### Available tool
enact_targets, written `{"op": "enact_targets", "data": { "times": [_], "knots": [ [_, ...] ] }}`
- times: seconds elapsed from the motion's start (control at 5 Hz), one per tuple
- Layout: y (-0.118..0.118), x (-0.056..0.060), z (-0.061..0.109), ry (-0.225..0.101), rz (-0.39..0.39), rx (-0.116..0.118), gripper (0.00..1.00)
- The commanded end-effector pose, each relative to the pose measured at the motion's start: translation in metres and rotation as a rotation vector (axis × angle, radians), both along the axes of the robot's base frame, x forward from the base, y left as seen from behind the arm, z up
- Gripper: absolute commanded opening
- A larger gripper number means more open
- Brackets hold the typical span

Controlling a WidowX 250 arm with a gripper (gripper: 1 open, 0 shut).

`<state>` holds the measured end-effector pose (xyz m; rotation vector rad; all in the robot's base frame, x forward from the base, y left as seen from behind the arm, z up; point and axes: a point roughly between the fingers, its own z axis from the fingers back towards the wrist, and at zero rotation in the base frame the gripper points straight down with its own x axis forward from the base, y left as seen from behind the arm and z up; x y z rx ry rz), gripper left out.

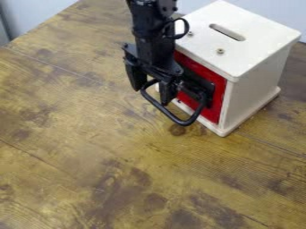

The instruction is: Close the drawer

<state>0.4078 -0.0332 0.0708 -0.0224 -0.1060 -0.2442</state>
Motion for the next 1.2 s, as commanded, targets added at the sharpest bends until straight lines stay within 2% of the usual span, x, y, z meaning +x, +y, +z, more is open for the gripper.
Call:
{"op": "enact_targets", "data": {
  "times": [0.0,0.4,0.6,0.8,1.0],
  "knots": [
    [0.013,0.004,0.033,-0.058,0.040,0.008,1.00],
    [-0.006,0.005,0.053,-0.100,0.068,0.013,1.00],
    [-0.008,0.008,0.053,-0.128,0.088,0.007,1.00],
    [-0.010,0.008,0.052,-0.133,0.106,-0.002,1.00],
    [-0.015,0.007,0.054,-0.121,0.110,-0.011,1.00]
  ]
}}
